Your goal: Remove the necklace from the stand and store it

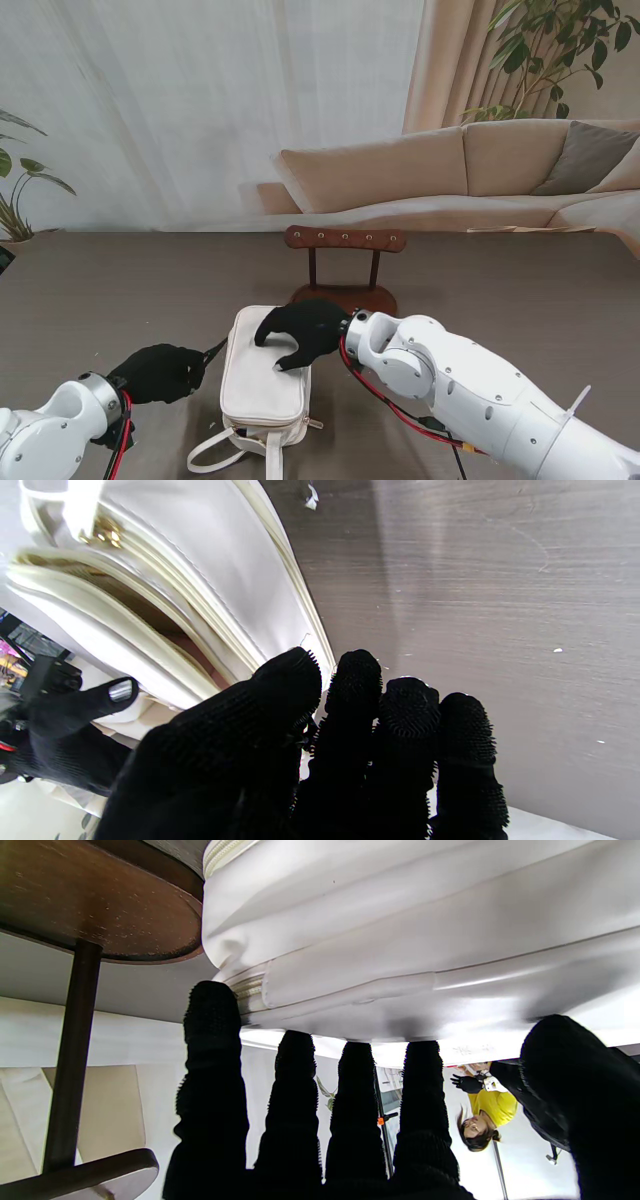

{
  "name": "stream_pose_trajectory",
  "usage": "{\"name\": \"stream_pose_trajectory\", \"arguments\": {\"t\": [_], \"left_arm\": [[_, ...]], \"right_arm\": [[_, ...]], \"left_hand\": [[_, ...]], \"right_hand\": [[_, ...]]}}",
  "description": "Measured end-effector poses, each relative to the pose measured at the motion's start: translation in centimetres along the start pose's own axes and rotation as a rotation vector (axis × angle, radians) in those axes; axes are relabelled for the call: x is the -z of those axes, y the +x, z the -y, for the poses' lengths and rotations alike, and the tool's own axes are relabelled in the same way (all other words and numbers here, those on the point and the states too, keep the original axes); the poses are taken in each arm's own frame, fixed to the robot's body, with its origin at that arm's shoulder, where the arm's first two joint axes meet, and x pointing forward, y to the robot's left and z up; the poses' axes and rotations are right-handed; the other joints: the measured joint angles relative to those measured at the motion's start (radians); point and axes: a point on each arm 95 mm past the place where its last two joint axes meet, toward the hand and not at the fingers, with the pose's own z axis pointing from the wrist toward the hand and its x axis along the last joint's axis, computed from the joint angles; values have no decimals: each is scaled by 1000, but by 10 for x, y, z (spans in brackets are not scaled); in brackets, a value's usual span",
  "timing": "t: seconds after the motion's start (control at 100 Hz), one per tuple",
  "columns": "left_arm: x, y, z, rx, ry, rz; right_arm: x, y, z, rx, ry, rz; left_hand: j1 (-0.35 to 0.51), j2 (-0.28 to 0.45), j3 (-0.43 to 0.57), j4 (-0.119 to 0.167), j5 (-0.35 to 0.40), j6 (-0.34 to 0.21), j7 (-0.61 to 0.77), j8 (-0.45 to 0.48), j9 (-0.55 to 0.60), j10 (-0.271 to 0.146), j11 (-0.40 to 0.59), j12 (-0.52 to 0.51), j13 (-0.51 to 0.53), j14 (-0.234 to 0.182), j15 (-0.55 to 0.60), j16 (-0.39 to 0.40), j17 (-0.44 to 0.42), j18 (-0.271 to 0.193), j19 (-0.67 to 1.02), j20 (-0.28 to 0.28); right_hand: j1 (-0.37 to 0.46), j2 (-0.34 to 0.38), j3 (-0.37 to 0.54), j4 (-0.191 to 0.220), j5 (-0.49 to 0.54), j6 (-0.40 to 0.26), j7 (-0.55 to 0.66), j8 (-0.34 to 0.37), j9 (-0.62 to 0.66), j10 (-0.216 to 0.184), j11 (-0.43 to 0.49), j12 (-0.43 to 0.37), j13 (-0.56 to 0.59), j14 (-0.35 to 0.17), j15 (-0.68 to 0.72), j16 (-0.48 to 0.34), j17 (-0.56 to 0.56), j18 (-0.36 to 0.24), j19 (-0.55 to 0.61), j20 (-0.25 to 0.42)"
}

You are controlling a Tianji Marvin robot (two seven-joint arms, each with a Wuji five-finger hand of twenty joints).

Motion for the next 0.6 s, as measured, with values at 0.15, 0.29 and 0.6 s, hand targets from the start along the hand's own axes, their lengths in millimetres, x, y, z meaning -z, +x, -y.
{"name": "stream_pose_trajectory", "arguments": {"t": [0.15,0.29,0.6], "left_arm": [[13,5,-1,-24,-3,-2],[21,10,-4,-32,-7,-4],[34,32,-13,-63,-75,-46]], "right_arm": [[-2,-2,-1,6,11,1],[-4,-4,-1,4,16,2],[-8,-7,-1,-2,28,11]], "left_hand": [[0,1,0,0,-2,1,0,1,0,-2,0,0,0,0,-1,0,-2,-1,0,0],[0,4,0,0,-9,1,0,3,0,-2,0,0,0,0,-1,0,-3,-1,0,0],[0,5,-1,0,-9,15,4,3,0,-3,0,0,0,-1,-1,0,-4,-3,0,0]], "right_hand": [[0,0,-3,0,-9,-24,0,0,0,-2,0,0,0,-7,2,1,-5,0,0,0],[0,0,-4,0,-14,-42,0,0,0,-2,0,0,0,-11,2,1,-6,0,0,0],[-11,1,-6,0,-20,-76,0,1,7,-2,0,0,0,-17,2,2,4,-1,0,-1]]}}
